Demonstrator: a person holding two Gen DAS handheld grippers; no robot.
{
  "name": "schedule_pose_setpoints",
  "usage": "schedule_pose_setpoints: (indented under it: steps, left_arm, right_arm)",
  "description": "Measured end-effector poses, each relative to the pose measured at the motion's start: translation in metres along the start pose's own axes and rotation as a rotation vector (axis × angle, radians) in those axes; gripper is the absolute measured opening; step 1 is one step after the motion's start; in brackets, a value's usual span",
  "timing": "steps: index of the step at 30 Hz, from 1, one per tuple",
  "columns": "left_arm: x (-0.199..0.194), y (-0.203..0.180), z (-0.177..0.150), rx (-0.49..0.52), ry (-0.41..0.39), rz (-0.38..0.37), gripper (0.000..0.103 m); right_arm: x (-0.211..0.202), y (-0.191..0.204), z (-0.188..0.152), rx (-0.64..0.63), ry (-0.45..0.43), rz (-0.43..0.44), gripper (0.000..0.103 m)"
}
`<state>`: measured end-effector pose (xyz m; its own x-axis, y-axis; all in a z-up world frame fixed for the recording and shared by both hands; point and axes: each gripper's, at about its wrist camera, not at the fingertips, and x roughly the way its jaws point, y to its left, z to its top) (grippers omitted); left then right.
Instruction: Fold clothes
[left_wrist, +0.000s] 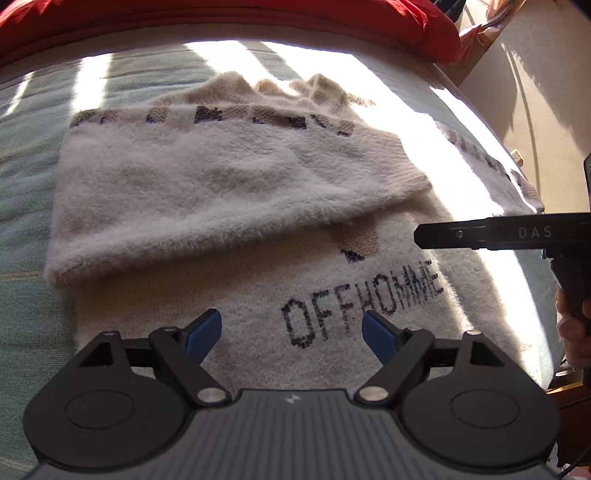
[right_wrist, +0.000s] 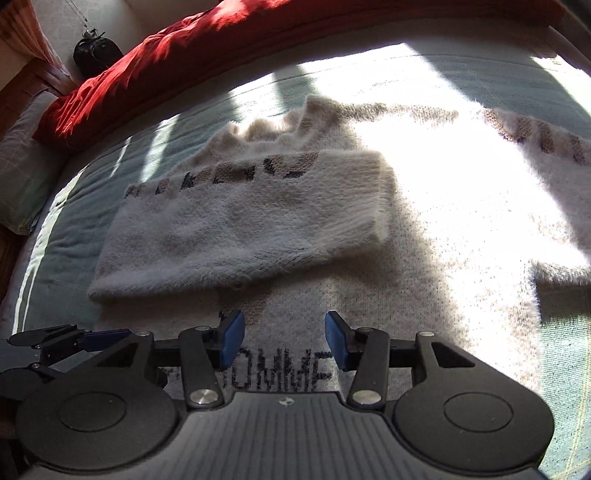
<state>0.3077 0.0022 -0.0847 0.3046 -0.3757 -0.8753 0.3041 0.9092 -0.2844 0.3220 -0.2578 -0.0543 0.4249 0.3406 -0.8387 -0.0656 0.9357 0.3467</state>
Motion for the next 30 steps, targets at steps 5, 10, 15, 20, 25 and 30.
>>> schedule_pose_setpoints:
  steps: [5, 10, 15, 20, 25, 30]
  left_arm:
    - [0.008, -0.005, -0.014, -0.011, -0.028, 0.053, 0.086]
    - [0.010, -0.014, -0.023, -0.004, -0.083, 0.099, 0.088]
    - [0.010, -0.019, -0.030, 0.010, -0.125, 0.123, 0.089]
    - [-0.010, -0.031, -0.048, 0.010, -0.204, 0.154, 0.089]
    - [-0.045, -0.051, -0.076, -0.033, -0.257, 0.106, 0.089]
    - [-0.054, -0.067, -0.100, -0.048, -0.248, 0.105, 0.089]
  right_arm:
    - [0.006, -0.007, -0.021, -0.056, -0.042, -0.062, 0.059]
    - [-0.003, -0.018, -0.029, -0.069, -0.069, -0.011, 0.059]
    - [-0.024, -0.032, -0.039, -0.015, -0.175, 0.033, 0.063]
    - [-0.056, -0.041, -0.072, 0.022, -0.295, 0.065, 0.064]
    - [-0.094, -0.041, -0.113, 0.034, -0.352, 0.077, 0.064]
    - [-0.106, -0.041, -0.138, -0.029, -0.328, 0.063, 0.070]
